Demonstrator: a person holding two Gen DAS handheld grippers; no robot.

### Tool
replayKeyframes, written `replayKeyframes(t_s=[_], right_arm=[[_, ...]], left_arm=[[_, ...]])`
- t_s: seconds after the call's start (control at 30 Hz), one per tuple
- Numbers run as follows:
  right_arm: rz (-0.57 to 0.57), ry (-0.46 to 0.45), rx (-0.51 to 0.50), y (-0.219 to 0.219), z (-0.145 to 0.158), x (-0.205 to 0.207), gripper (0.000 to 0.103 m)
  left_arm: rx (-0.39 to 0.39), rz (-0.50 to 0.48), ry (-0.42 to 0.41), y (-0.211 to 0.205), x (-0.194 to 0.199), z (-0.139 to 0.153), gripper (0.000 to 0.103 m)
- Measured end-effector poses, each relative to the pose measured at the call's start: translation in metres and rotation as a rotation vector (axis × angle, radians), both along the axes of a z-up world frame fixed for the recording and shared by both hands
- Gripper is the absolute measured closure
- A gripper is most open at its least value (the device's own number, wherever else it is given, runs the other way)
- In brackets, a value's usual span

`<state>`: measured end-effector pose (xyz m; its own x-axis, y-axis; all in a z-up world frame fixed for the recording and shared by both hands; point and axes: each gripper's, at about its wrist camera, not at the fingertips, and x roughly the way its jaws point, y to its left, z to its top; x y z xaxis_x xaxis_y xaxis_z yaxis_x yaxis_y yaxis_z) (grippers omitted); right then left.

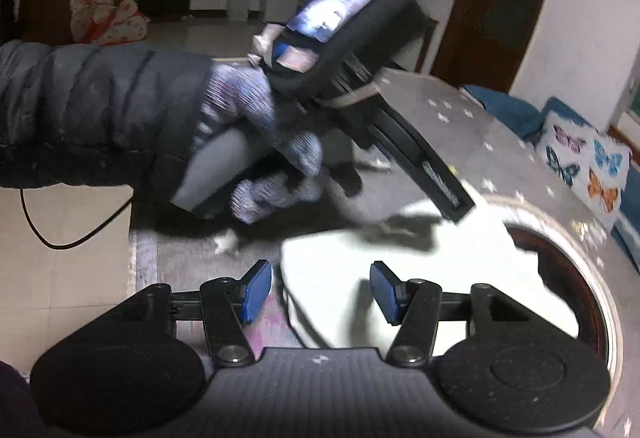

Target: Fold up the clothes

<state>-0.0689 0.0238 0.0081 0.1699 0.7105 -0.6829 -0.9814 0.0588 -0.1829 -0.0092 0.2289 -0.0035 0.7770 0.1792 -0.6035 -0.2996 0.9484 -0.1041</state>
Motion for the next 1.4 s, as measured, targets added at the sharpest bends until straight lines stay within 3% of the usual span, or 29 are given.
replayKeyframes(t_s=[0.17,0.3,0.4,0.57,0.77,0.87,1.03,1.27,1.4], right_arm=[[-0.004,0.059,-0.055,-0.003,-0.018,-0.003,0.047],[-0.008,0.084,-0.028,-0.008,-0.010,0.000,0.047],[-0.053,0.108,0.003,-0.017,-0.004,0.010,0.047],[-0.117,0.182,-0.040,-0.028,-0.018,0.028,0.047],[-0.080,0.210,-0.048,-0.044,-0.014,0.024,0.046],[-0.117,0.202,-0.009,-0.053,-0.006,0.027,0.046],[-0.233,0.254,-0.024,-0.063,-0.018,0.044,0.046],[-0.223,0.269,-0.065,-0.085,-0.013,0.038,0.046],[-0.265,0.256,-0.005,-0.094,-0.001,0.043,0.046]], left_arm=[[0.009,-0.005,0.000,-0.013,-0.009,-0.001,0.000],[0.000,0.016,0.004,-0.017,-0.017,-0.003,0.000],[0.005,0.028,0.000,-0.020,-0.022,-0.003,0.000],[0.036,0.018,0.004,-0.029,-0.027,-0.007,0.000],[0.047,0.032,0.008,-0.031,-0.030,-0.013,0.000],[0.034,0.044,0.002,-0.031,-0.031,-0.016,0.000],[0.008,0.060,-0.012,-0.029,-0.034,-0.021,0.000],[-0.011,0.062,-0.021,-0.027,-0.036,-0.022,0.000],[-0.016,0.062,-0.023,-0.027,-0.037,-0.023,0.000]])
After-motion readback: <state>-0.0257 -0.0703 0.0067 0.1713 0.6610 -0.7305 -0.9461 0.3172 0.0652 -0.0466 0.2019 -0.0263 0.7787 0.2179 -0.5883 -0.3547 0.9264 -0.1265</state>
